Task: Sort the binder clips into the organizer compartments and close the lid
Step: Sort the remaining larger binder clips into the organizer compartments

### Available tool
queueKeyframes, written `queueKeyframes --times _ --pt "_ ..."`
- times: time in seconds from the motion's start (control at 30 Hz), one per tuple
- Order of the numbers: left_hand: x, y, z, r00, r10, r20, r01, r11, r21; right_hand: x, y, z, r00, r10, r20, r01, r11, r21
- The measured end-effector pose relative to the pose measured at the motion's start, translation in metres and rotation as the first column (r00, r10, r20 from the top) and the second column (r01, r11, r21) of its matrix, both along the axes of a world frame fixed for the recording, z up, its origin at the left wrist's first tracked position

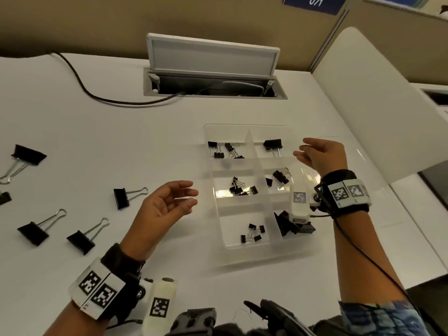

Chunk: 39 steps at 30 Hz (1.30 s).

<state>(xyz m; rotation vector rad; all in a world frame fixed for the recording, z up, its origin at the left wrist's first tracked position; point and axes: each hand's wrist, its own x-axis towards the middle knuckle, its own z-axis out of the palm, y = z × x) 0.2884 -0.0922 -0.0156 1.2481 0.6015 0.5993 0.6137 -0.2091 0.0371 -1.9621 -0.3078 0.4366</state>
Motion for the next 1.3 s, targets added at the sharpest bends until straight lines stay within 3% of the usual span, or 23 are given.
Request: queueKeyframes --times 0.17,0.33,0.53,0.63,0.7,0.77,0.9,1.0,1.2,1.3 --pt "-0.019 0.004 -0.001 0.999 0.04 -0.031 -0.039 0.999 0.02 -0.028 -0.002 0.009 0.993 0.062 0.103 -0.064 0.998 0.014" --pt "-0.057 0.016 -0.006 0.983 0.142 -0.118 -0.129 0.986 0.106 -0.104 0.029 0.018 0.924 0.359 0.135 -0.36 0.933 -0.015" --pt "-0.124 0.044 -0.007 0.904 0.295 -0.309 -0.218 0.94 0.262 -0.206 0.091 0.008 0.718 0.662 0.215 -0.645 0.749 -0.154" --pt "-0.156 0.055 -0.004 0.843 0.351 -0.409 -0.222 0.918 0.329 -0.247 0.118 -0.013 0.537 0.805 0.251 -0.71 0.592 -0.381" --pt "-0.176 0.062 -0.005 0.809 0.367 -0.459 -0.208 0.91 0.359 -0.27 0.132 -0.03 0.428 0.883 0.192 -0.725 0.463 -0.51" --pt "-0.191 0.069 -0.006 0.793 0.353 -0.496 -0.164 0.908 0.385 -0.289 0.141 -0.044 0.366 0.923 0.123 -0.72 0.364 -0.59" --pt "-0.209 0.082 -0.013 0.771 0.271 -0.576 -0.048 0.927 0.372 -0.305 0.146 -0.058 0.334 0.937 0.099 -0.642 0.304 -0.704" --pt "-0.214 0.09 -0.019 0.754 0.198 -0.627 0.023 0.945 0.326 -0.304 0.146 -0.059 0.38 0.917 0.122 -0.664 0.362 -0.655" --pt "-0.209 0.099 -0.025 0.723 0.174 -0.668 0.074 0.943 0.326 -0.301 0.134 -0.055 0.416 0.905 0.093 -0.734 0.394 -0.553" --pt "-0.208 0.106 -0.028 0.725 0.163 -0.67 0.088 0.942 0.324 -0.301 0.118 -0.045 0.488 0.864 0.121 -0.767 0.491 -0.412"
